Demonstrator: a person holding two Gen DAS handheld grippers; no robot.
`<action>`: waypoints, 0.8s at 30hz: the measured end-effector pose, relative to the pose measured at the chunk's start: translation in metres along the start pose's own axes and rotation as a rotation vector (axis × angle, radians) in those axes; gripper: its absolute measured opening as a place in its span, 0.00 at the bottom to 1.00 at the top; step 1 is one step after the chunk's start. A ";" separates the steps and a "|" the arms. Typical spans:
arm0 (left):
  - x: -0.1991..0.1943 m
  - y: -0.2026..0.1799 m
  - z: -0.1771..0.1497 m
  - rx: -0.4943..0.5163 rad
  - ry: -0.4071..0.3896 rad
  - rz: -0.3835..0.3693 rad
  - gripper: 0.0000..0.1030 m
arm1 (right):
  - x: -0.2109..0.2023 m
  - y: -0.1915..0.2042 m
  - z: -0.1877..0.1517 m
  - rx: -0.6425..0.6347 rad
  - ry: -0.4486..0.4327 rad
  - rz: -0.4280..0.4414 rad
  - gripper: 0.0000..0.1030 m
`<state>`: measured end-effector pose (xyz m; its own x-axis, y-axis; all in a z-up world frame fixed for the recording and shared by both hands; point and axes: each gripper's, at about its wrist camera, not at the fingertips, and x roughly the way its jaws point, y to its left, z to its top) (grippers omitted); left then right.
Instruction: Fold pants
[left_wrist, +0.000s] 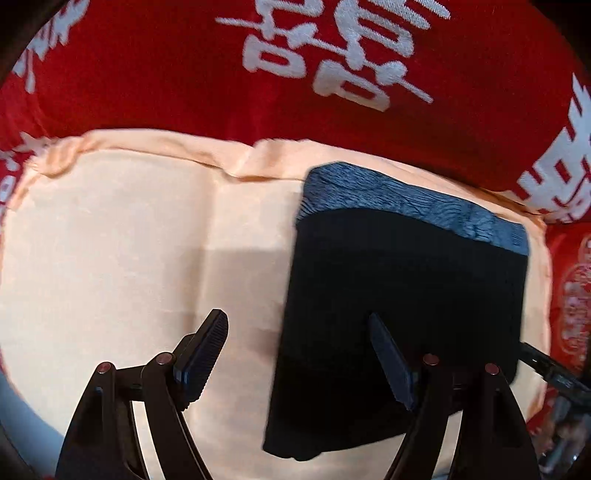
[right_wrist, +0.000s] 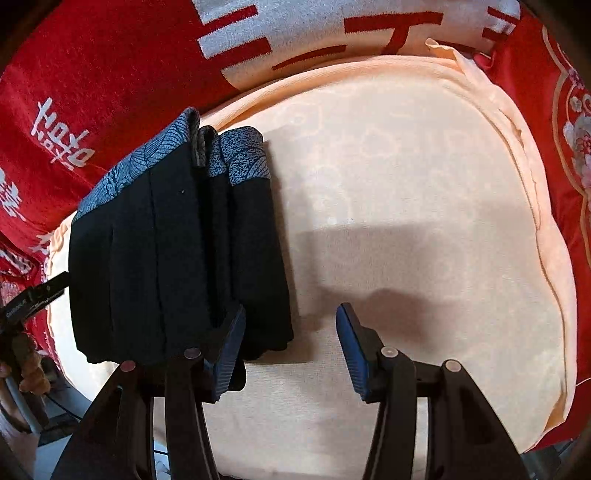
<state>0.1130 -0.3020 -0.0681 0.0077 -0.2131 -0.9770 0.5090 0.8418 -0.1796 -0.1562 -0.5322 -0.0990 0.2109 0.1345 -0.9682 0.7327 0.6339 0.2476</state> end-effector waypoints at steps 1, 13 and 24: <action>0.002 0.001 0.000 0.000 0.007 -0.013 0.77 | 0.001 -0.003 0.000 0.022 0.005 0.021 0.54; 0.021 0.022 0.008 -0.026 0.055 -0.140 0.95 | 0.007 -0.012 0.011 0.093 0.032 0.253 0.78; 0.037 0.029 0.019 -0.015 0.123 -0.227 0.95 | 0.029 -0.002 0.037 0.017 0.085 0.338 0.78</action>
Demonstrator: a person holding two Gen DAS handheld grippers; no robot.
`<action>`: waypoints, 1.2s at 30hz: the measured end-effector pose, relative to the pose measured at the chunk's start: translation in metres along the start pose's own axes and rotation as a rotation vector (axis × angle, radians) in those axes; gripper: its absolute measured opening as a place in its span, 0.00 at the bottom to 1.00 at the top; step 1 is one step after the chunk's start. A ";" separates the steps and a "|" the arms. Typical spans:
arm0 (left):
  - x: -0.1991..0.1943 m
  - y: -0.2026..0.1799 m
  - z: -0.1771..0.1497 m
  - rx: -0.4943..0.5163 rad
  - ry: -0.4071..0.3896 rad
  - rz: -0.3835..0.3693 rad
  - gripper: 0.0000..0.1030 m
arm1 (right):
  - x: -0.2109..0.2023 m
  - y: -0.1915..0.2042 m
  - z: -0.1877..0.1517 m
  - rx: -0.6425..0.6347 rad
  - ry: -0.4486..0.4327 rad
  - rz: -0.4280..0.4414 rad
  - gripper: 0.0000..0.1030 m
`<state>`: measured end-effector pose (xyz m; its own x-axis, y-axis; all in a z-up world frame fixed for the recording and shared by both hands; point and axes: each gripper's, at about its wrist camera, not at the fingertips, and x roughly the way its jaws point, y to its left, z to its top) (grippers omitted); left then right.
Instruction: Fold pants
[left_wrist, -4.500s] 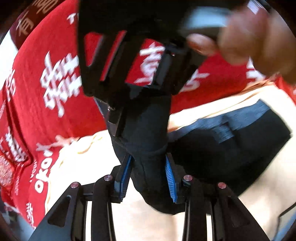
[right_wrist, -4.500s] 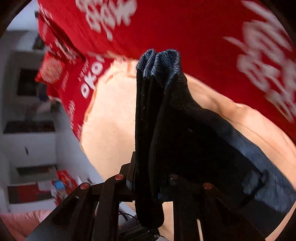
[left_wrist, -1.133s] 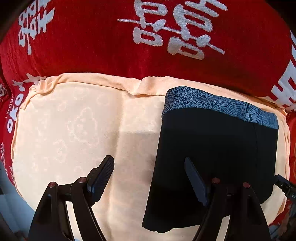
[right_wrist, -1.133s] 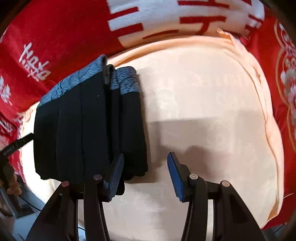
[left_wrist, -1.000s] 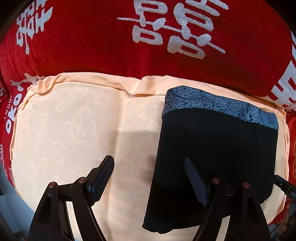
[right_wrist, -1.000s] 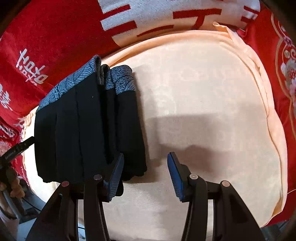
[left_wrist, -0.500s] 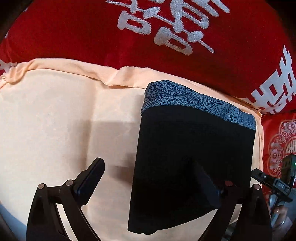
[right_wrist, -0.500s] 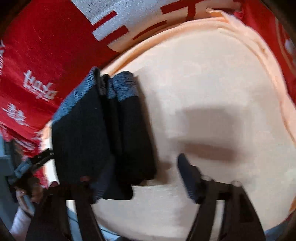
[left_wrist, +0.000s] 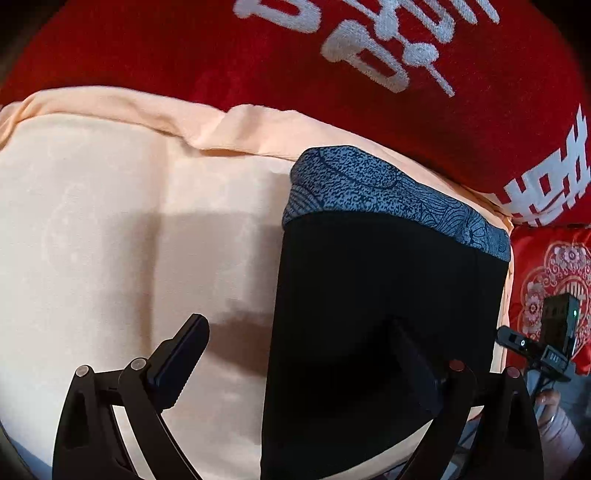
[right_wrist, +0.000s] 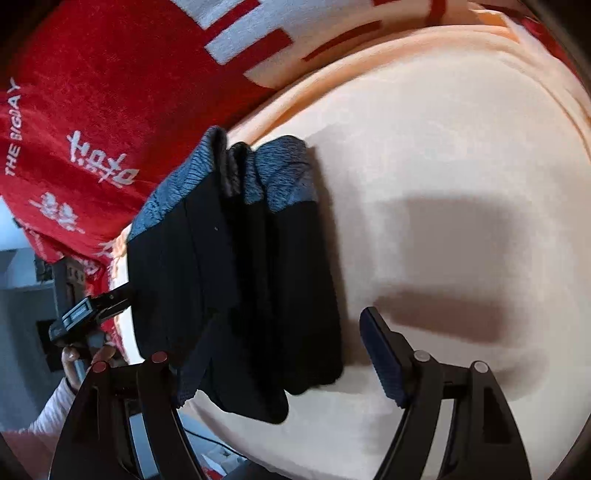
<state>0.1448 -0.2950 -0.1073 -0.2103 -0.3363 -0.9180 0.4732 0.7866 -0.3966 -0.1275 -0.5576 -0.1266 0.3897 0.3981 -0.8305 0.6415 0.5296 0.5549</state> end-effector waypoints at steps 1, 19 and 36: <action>0.000 0.000 0.002 0.013 0.005 -0.008 0.95 | 0.001 -0.001 0.001 -0.003 0.007 0.011 0.78; 0.034 0.003 0.009 0.036 0.064 -0.171 1.00 | 0.039 -0.011 0.030 -0.082 0.100 0.254 0.83; -0.010 -0.026 -0.021 0.078 -0.079 -0.088 0.56 | 0.012 0.002 0.017 0.009 0.053 0.236 0.40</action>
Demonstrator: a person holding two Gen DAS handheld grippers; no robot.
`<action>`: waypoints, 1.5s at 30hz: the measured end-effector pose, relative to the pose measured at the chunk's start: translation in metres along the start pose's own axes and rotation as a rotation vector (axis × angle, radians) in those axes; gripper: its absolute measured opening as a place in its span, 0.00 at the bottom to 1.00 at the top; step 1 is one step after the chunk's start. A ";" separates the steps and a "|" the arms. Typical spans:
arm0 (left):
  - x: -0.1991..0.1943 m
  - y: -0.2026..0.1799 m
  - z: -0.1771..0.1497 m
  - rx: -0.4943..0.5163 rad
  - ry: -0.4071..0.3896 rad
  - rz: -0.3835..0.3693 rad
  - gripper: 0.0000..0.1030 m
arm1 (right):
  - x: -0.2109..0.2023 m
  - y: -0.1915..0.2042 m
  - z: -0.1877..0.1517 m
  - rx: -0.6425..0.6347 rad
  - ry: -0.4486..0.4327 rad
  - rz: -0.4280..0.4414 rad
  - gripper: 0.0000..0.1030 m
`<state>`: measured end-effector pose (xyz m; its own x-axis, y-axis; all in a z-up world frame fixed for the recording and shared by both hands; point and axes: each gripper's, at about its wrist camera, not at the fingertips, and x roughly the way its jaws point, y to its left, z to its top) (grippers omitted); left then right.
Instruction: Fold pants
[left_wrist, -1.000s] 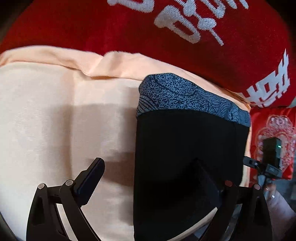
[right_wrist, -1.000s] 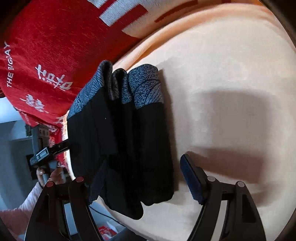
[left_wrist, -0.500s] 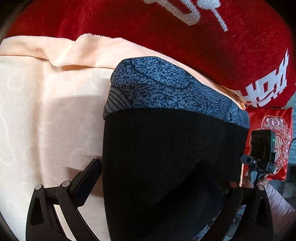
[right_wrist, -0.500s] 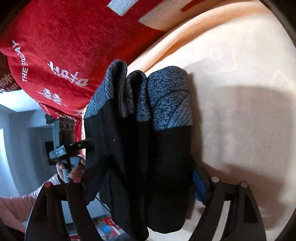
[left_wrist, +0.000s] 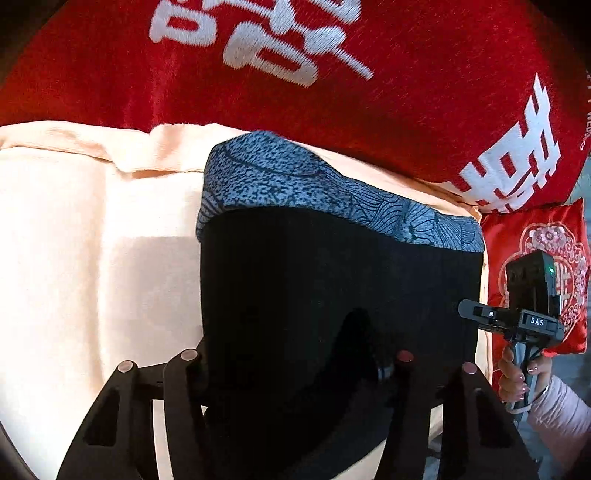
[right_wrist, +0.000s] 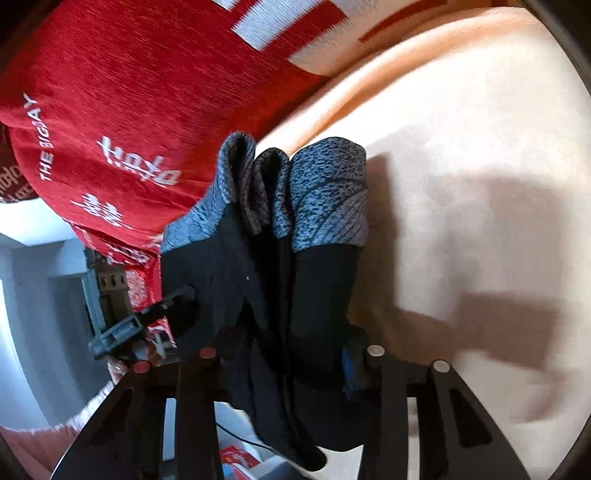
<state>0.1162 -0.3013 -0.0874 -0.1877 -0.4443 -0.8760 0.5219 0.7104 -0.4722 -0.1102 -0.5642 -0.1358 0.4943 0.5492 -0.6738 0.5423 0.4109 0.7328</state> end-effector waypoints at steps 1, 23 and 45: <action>-0.006 -0.002 -0.004 -0.004 -0.004 0.000 0.56 | -0.004 0.004 -0.003 0.001 0.000 0.015 0.39; -0.035 0.036 -0.130 -0.005 0.019 0.072 0.71 | 0.022 0.013 -0.135 0.023 0.027 -0.033 0.44; -0.077 -0.004 -0.107 0.082 -0.178 0.084 0.88 | -0.008 0.083 -0.128 -0.093 -0.201 -0.319 0.23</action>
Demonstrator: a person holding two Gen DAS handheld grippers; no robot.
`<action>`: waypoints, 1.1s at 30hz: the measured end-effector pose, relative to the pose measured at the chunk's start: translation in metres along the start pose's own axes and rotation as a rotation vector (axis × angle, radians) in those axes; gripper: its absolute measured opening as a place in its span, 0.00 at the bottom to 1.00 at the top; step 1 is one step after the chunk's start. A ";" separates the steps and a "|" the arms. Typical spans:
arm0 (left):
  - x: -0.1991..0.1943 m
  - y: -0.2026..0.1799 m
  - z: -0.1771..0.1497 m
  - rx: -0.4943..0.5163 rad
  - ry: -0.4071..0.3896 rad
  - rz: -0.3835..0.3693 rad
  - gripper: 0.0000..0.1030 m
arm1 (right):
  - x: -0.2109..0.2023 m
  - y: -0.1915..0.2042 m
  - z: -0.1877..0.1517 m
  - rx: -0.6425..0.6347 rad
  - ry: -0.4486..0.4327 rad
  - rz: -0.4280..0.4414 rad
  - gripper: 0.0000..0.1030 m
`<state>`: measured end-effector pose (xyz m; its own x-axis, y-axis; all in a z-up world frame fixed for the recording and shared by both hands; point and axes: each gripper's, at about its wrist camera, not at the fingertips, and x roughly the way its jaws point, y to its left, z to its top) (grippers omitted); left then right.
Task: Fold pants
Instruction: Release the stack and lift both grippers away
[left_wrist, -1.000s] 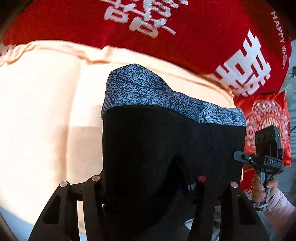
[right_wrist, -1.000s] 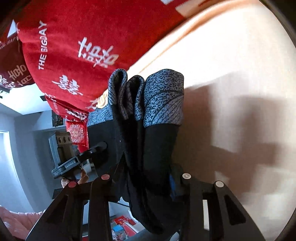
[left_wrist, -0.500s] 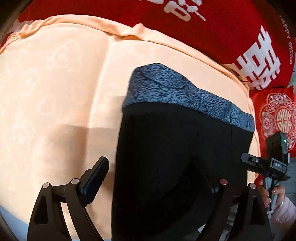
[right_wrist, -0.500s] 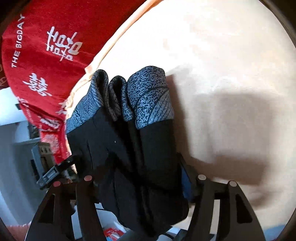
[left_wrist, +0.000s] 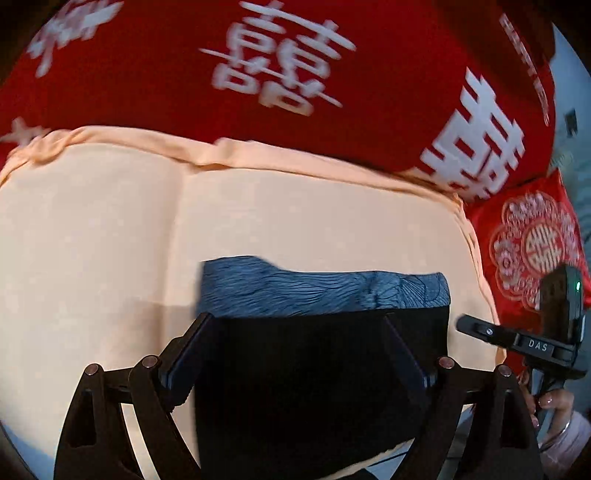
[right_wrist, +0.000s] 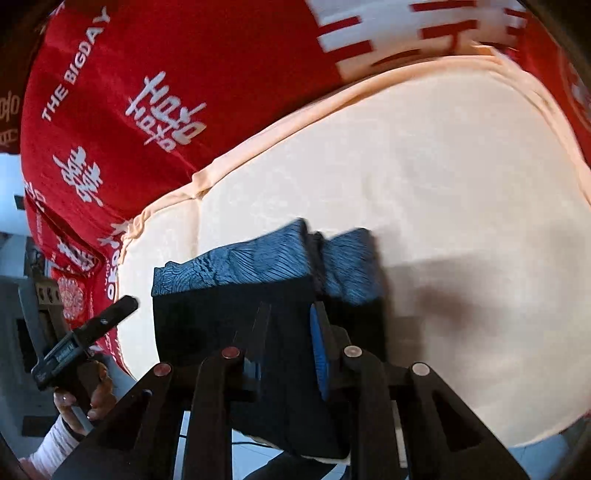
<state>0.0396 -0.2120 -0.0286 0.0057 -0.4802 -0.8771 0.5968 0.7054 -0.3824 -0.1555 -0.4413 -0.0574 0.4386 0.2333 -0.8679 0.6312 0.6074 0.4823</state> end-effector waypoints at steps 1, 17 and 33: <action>0.012 -0.003 0.000 0.013 0.013 0.028 0.88 | 0.007 0.004 0.001 -0.016 0.011 -0.013 0.23; 0.019 0.014 -0.036 -0.020 0.090 0.304 0.88 | 0.008 -0.016 -0.024 0.020 0.051 -0.171 0.41; -0.044 -0.044 -0.101 0.081 0.172 0.366 1.00 | -0.047 0.029 -0.123 -0.027 0.075 -0.302 0.77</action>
<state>-0.0677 -0.1692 -0.0031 0.0990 -0.1061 -0.9894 0.6414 0.7670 -0.0180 -0.2365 -0.3407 -0.0176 0.1846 0.0939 -0.9783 0.7082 0.6775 0.1986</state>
